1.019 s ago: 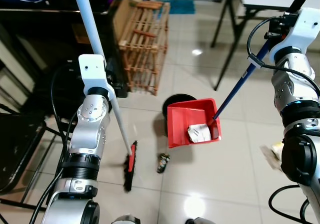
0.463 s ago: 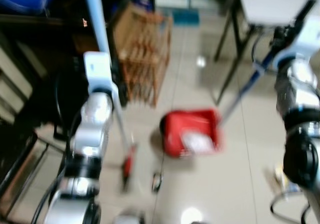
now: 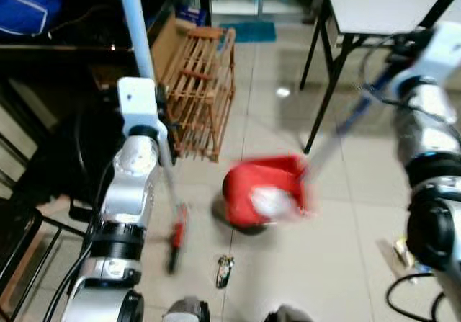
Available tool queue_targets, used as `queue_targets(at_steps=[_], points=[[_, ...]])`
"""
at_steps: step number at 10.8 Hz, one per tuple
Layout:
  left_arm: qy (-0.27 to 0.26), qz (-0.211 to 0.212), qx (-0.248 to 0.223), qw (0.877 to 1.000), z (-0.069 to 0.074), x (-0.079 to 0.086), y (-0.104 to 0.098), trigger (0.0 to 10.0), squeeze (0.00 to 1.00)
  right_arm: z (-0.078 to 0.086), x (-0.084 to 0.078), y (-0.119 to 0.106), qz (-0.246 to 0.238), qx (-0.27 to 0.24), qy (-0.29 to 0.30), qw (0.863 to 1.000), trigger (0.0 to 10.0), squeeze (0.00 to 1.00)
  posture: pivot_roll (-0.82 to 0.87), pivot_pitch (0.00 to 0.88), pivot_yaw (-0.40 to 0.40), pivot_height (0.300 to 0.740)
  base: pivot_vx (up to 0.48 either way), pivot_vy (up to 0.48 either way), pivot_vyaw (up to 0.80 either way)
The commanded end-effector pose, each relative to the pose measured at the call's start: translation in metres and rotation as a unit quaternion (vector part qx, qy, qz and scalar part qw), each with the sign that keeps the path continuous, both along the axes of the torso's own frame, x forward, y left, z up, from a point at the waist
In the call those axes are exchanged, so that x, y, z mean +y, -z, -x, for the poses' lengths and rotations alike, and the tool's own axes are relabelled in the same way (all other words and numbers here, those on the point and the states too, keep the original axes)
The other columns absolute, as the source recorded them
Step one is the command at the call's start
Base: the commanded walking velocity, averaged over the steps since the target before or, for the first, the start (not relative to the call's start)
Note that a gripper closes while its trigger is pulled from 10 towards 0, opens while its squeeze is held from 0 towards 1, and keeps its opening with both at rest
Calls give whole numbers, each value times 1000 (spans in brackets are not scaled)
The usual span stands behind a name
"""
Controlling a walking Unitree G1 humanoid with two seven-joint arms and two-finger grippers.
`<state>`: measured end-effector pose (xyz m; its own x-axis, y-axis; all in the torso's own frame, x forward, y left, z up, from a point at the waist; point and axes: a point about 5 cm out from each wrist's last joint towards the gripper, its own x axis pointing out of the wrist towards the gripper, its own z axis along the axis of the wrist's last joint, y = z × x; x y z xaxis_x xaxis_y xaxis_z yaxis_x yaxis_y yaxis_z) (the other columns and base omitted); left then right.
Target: Sweep floor
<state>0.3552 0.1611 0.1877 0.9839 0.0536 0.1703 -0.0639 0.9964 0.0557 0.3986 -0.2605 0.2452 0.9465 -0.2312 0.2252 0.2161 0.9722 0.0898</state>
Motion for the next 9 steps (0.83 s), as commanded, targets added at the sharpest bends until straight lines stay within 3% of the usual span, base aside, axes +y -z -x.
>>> queue_targets(at_steps=[1,3,6,9], points=[[-10,0,-30,1000,0,7,-16,10000,0,-4,12,-14,-5,-30,-14,999,10000,0,-29,75,18,740,412,0,0],[-10,-1,-30,999,0,7,-16,10000,0,-4,13,-13,-8,-30,-14,999,10000,0,-29,76,19,740,407,0,0],[-9,-1,-30,1000,0,7,-16,10000,0,-4,13,-11,-11,-27,-15,999,10000,0,-27,75,18,740,410,0,-515],[-8,-3,-31,999,0,6,-17,10000,0,-4,14,-11,-14,-31,-16,999,10000,0,-26,79,18,740,407,0,0]])
